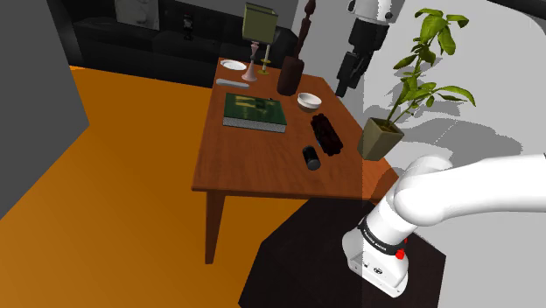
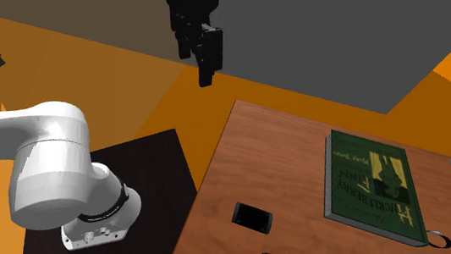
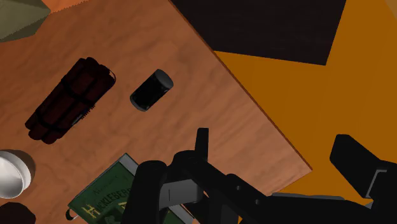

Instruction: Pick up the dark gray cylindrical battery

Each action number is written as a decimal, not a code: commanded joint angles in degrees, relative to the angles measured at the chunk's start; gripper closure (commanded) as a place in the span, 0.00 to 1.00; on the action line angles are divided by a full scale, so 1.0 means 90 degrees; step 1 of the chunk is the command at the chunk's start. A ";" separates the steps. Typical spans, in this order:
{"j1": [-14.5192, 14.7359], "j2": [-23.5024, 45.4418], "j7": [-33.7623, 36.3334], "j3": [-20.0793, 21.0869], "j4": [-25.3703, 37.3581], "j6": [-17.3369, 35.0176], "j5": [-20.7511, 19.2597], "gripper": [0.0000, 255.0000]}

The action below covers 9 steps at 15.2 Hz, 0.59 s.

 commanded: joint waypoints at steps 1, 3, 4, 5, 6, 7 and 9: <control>0.0000 0.0000 0.0000 0.0000 0.0000 0.0000 0.0000 0.00; -0.0108 0.0019 0.0074 -0.0083 -0.0374 0.0411 -0.0044 0.00; -0.0164 0.0040 0.0110 -0.0124 -0.0552 0.0619 -0.0067 0.00; -0.0221 0.0069 0.0147 -0.0166 -0.0724 0.0829 -0.0090 0.00; -0.0279 0.0106 0.0184 -0.0210 -0.0890 0.1042 -0.0113 0.00; -0.0337 0.0152 0.0221 -0.0254 -0.1049 0.1256 -0.0138 0.00; -0.0455 0.0269 0.0295 -0.0345 -0.1348 0.1693 -0.0187 0.00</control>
